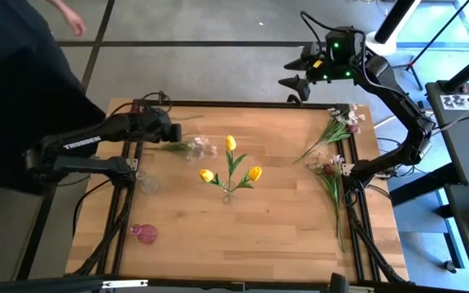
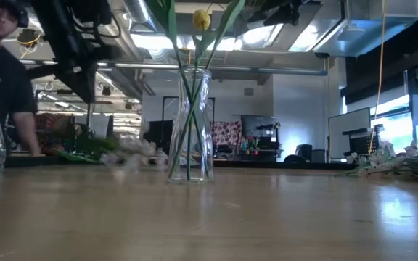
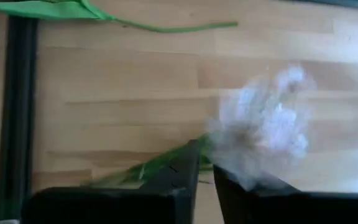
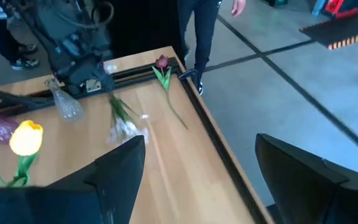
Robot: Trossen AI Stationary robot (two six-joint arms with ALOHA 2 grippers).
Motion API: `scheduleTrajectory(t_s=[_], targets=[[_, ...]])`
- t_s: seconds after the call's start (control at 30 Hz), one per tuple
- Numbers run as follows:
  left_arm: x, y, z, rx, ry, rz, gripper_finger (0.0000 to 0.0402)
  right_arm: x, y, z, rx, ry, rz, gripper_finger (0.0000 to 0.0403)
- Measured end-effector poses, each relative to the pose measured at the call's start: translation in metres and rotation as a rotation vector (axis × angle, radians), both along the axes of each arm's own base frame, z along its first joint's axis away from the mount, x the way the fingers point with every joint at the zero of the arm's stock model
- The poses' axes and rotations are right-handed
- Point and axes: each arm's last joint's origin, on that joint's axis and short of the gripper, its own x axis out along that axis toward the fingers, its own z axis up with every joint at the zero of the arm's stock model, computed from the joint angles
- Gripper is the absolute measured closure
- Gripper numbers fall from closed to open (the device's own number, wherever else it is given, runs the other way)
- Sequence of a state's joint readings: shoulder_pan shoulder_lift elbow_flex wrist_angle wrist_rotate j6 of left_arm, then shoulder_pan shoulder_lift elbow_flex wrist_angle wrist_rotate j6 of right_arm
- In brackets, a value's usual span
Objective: Sort flowers into vase by color
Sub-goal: Put the top right white flowers into the left transparent vase
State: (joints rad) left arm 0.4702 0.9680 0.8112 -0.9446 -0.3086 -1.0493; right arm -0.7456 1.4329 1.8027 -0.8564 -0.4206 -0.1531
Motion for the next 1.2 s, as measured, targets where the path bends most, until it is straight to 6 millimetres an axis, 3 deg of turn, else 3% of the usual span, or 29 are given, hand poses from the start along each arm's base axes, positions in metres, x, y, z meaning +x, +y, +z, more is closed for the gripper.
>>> scheduleTrajectory(t_s=[0.2, 0.37, 0.47, 0.63, 0.87, 1.03, 1.2], targets=[[0.02, 0.006, -0.022, -0.101, 0.165, -0.255, 0.0304, -0.001, 0.002, -0.003, 0.142, -0.012, -0.023, 0.01], [0.039, 0.012, -0.042, -0.066, 0.352, -0.58, 0.0271, -0.001, 0.008, -0.009, 0.224, 0.035, -0.015, 0.01], [0.052, 0.021, -0.056, -0.101, 0.329, -0.754, 0.0254, 0.004, 0.014, -0.011, 0.212, 0.068, -0.028, 0.01], [0.063, 0.024, -0.091, -0.219, 0.496, -0.974, 0.0244, 0.014, 0.028, -0.013, 0.208, 0.102, 0.006, 0.01], [0.079, 0.021, -0.117, -0.209, 0.578, -1.119, 0.0244, 0.024, 0.044, -0.013, 0.171, 0.13, 0.02, 0.01], [0.082, 0.024, -0.123, -0.215, 0.579, -1.14, 0.0279, 0.027, 0.049, -0.013, 0.157, 0.138, 0.019, 0.01], [0.083, 0.028, -0.11, -0.102, 0.535, -1.072, 0.0384, 0.027, 0.05, -0.013, 0.156, 0.138, 0.017, 0.01]])
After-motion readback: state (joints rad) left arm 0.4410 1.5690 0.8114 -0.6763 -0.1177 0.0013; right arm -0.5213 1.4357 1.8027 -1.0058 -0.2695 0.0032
